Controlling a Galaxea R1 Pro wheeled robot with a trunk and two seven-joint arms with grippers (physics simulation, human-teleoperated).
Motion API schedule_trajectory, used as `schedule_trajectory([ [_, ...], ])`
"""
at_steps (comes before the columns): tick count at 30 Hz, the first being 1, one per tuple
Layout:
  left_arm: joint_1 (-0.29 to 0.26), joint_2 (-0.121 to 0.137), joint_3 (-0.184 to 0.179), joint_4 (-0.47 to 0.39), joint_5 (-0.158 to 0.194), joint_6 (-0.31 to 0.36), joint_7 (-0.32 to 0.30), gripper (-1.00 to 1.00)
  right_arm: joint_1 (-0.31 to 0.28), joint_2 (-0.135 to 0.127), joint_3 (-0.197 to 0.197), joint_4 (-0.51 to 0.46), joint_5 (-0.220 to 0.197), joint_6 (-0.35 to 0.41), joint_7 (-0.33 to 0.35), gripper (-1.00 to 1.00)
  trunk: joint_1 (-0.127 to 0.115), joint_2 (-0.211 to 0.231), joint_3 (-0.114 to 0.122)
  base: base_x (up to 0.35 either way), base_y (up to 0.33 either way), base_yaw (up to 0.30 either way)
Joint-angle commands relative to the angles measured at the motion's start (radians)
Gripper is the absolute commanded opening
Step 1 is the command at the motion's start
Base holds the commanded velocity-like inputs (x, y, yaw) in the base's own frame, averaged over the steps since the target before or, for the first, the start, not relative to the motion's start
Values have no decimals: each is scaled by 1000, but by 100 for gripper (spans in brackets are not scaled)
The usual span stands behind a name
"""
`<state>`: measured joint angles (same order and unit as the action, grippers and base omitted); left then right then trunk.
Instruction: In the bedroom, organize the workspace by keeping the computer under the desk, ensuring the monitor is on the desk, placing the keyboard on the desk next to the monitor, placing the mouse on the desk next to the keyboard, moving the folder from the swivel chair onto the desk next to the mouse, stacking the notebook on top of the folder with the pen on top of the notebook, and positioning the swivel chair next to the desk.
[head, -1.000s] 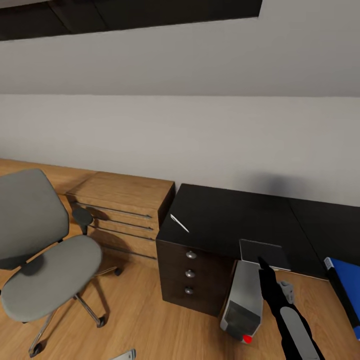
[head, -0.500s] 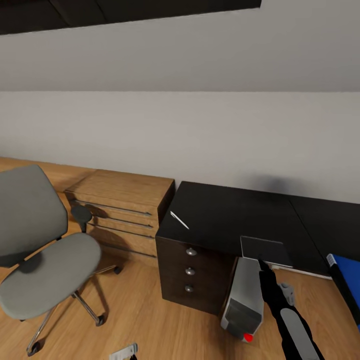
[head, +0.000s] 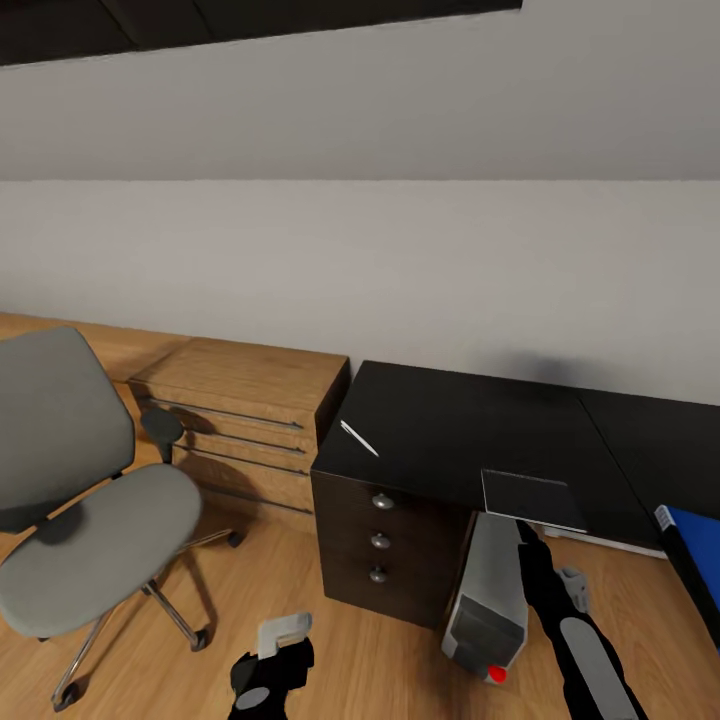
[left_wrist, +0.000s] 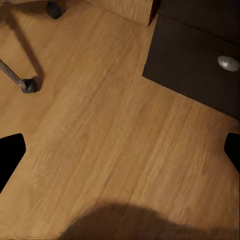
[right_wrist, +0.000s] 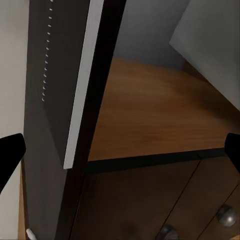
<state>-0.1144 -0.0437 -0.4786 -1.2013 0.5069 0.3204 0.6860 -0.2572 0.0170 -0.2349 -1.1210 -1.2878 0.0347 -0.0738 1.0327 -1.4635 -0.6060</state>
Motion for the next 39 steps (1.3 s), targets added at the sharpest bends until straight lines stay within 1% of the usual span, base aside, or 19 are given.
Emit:
schedule_trajectory([
  [1,-1,0,-1,-11,9,15,7,100,0,1,-2,-2,-8,4,-4,100,0,-1,-1,22,0,0],
  [4,-1,1,-1,-26,14,34,7,100,0,1,-2,-2,-7,4,-4,100,0,-1,-1,110,0,0],
  [9,-1,1,0,-30,16,43,7,100,0,1,-3,-2,-7,4,-4,100,0,-1,-1,226,0,0],
  [15,-1,5,0,-8,17,45,7,100,0,0,-3,-2,-7,4,-4,100,0,-1,-1,82,0,0],
  [26,-1,24,-2,22,19,42,10,100,0,-1,-4,-2,-7,4,-4,100,0,-1,-1,129,0,0],
  [33,-1,25,-4,38,19,42,10,100,0,-1,-27,-2,-8,4,-4,100,0,-1,-1,21,0,0],
  [39,-1,25,-4,42,19,42,10,100,0,-2,-37,-2,-7,4,-6,100,0,-1,-1,4,0,0],
])
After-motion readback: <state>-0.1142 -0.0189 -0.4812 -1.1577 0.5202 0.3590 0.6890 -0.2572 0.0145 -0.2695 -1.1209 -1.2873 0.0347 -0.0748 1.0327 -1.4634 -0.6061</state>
